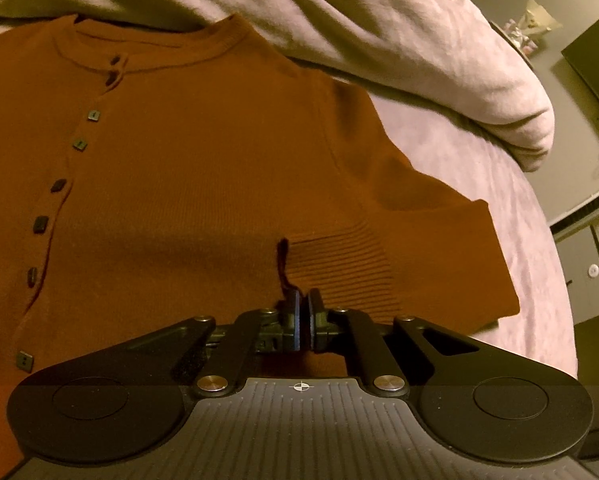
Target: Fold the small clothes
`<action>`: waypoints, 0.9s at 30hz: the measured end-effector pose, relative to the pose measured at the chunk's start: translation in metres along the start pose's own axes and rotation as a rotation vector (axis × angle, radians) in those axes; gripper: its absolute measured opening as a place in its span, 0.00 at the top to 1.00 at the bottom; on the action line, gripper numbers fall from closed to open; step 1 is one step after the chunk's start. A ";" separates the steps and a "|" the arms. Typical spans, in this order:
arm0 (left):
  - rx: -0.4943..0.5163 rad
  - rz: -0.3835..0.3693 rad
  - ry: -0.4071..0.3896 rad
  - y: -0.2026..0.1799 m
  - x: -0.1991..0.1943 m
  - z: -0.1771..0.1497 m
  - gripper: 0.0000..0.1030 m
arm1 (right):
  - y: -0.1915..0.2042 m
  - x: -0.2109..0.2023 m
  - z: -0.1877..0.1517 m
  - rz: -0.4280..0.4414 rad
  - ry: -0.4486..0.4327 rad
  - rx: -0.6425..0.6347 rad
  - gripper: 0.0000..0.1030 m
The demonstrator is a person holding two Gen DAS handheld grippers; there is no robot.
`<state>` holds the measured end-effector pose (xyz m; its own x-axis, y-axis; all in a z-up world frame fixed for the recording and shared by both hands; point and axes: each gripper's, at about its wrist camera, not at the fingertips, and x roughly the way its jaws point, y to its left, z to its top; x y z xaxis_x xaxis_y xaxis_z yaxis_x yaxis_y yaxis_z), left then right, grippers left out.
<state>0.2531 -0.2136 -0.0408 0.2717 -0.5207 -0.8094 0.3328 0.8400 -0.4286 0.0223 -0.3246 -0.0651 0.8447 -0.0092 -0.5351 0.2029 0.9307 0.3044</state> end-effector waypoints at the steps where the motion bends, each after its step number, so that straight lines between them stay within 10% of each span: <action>1: 0.001 0.001 0.001 0.000 0.000 0.000 0.95 | 0.000 0.000 0.000 0.000 0.000 0.000 0.80; 27: 0.016 0.013 -0.039 0.008 -0.019 0.004 0.98 | 0.011 -0.006 0.000 -0.092 -0.014 -0.107 0.81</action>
<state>0.2543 -0.1979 -0.0267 0.3111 -0.5154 -0.7985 0.3432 0.8444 -0.4113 0.0191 -0.3144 -0.0584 0.8319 -0.1006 -0.5457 0.2263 0.9594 0.1681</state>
